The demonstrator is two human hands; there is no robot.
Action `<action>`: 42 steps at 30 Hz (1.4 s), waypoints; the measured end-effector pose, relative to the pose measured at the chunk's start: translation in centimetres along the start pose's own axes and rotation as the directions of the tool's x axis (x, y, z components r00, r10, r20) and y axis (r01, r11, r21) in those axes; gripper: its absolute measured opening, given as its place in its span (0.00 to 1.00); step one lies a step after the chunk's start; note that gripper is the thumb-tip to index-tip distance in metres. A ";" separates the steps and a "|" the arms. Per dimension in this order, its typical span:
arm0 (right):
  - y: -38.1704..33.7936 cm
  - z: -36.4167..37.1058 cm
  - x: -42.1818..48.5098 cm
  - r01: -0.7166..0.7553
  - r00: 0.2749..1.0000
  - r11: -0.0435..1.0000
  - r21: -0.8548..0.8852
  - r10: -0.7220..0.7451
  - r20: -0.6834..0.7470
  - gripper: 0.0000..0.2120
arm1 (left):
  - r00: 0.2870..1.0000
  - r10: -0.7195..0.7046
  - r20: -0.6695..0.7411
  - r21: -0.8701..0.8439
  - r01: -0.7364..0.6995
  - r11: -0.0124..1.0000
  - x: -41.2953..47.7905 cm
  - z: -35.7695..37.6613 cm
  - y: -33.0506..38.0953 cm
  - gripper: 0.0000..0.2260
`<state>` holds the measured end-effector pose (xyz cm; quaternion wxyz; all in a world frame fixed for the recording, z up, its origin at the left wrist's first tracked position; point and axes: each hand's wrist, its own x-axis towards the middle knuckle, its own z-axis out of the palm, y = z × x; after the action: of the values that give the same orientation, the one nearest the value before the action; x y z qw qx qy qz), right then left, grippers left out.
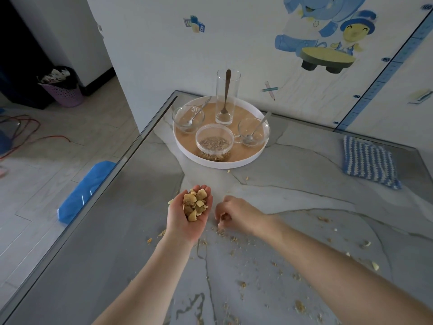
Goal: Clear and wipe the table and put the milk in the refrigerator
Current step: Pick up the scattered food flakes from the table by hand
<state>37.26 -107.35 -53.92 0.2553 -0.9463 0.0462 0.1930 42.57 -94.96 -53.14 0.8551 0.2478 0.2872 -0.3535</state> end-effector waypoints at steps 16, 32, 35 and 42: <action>-4.6 -3.5 -1.4 0.087 0.996 0.844 0.529 -0.061 -0.066 0.07 | 1.000 -0.009 -0.027 0.071 0.011 0.997 -2.3 -2.0 -1.0 0.13; -5.5 0.3 4.3 -0.004 0.997 0.991 0.134 0.015 -0.078 0.18 | 0.987 0.157 -0.042 -0.107 -0.160 0.981 -3.7 -6.3 5.9 0.11; -6.1 1.2 4.7 0.011 1.000 0.998 0.060 -0.010 -0.014 0.22 | 0.984 0.170 -0.050 -0.119 -0.175 0.977 -3.9 -6.6 6.4 0.12; -6.4 2.0 3.8 0.126 0.987 0.987 -0.102 -0.114 0.114 0.11 | 0.986 0.162 -0.044 -0.128 -0.167 0.978 -4.0 -7.0 6.6 0.11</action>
<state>41.29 -100.80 -54.01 0.2168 -0.9480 -0.0353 0.2303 42.95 -84.57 -54.01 0.8909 0.2199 0.3027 -0.2576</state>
